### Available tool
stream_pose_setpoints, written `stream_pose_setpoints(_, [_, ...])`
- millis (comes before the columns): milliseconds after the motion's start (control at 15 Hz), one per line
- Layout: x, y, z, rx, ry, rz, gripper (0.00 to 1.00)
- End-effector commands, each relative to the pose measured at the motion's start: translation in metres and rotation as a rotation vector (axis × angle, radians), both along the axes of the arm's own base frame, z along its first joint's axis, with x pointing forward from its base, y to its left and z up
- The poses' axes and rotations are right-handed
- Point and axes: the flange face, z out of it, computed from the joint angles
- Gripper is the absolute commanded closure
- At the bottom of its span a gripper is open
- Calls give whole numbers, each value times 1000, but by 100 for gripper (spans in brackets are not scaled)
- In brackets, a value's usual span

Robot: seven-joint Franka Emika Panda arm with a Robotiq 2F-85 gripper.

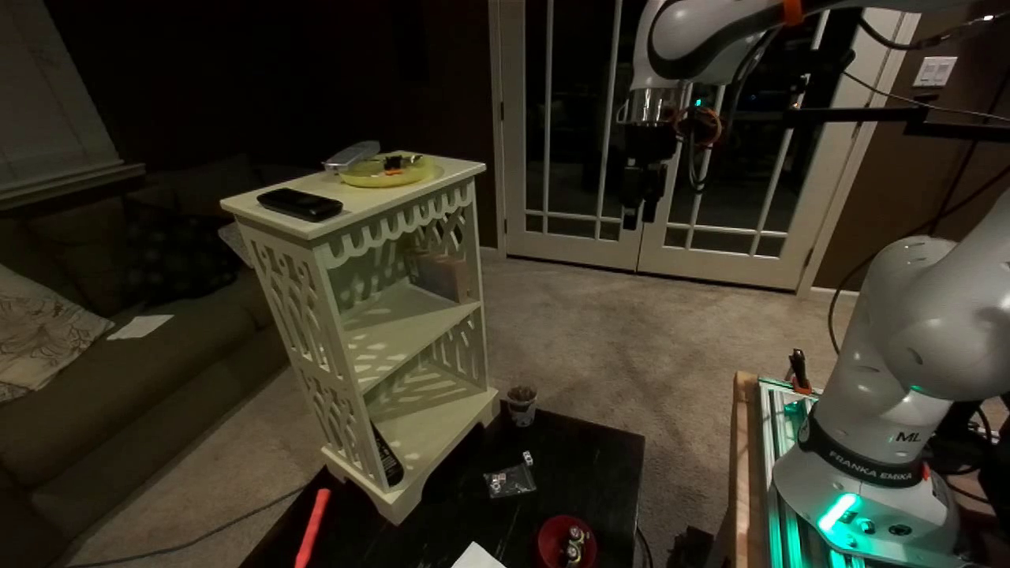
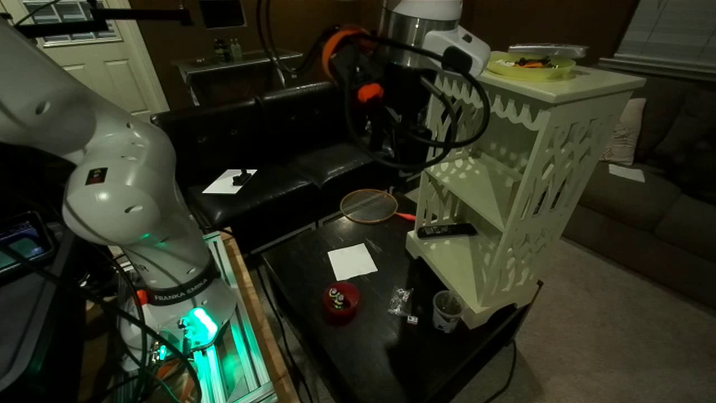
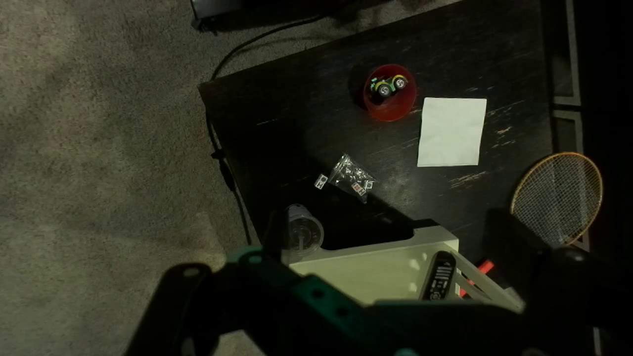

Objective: Put the red bowl in the middle shelf

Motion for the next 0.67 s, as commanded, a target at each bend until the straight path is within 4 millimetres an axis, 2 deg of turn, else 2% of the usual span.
stream_pose_setpoints(0, [0,0,0,0,1,0,0])
stream_pose_setpoints(467, [0,0,0,0,1,0,0])
stream_pose_setpoints(600, [-4,10,-21,5,16,-38,0])
